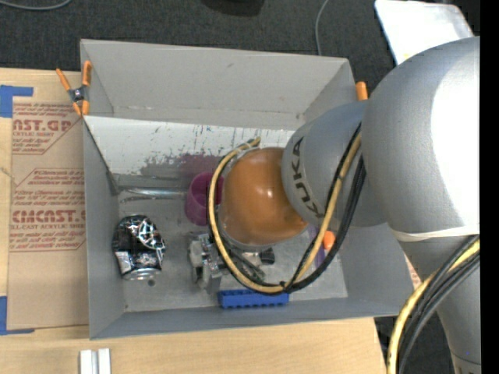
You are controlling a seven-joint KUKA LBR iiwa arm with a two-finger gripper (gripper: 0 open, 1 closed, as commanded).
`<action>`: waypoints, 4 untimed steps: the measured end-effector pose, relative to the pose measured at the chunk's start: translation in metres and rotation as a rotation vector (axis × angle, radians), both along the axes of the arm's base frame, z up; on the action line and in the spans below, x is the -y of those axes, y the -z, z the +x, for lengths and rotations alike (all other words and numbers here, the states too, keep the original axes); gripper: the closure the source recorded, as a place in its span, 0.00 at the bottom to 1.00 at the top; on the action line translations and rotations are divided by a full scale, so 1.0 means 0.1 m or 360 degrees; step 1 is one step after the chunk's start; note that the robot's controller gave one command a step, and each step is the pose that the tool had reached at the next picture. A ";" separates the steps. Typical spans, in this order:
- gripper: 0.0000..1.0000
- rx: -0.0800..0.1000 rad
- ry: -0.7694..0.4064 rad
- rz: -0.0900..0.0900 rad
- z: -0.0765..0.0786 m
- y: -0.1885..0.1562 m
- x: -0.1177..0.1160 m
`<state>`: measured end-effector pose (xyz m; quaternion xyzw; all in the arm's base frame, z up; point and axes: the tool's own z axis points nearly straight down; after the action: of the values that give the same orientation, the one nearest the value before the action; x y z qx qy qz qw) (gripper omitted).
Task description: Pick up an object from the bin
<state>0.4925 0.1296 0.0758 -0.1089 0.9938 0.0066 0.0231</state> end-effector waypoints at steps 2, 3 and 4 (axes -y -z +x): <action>1.00 0.0007 -0.0034 0.0001 -0.08 -0.05 0.03; 1.00 0.0016 -0.0066 0.0006 -0.10 -0.02 0.06; 1.00 -0.0006 -0.0220 -0.0010 -0.09 -0.54 0.13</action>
Offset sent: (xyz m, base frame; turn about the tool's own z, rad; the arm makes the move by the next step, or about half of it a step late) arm -0.0117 -0.0060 0.0055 -0.0270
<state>0.4840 0.1162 0.1297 -0.1774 0.9839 0.0052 0.0204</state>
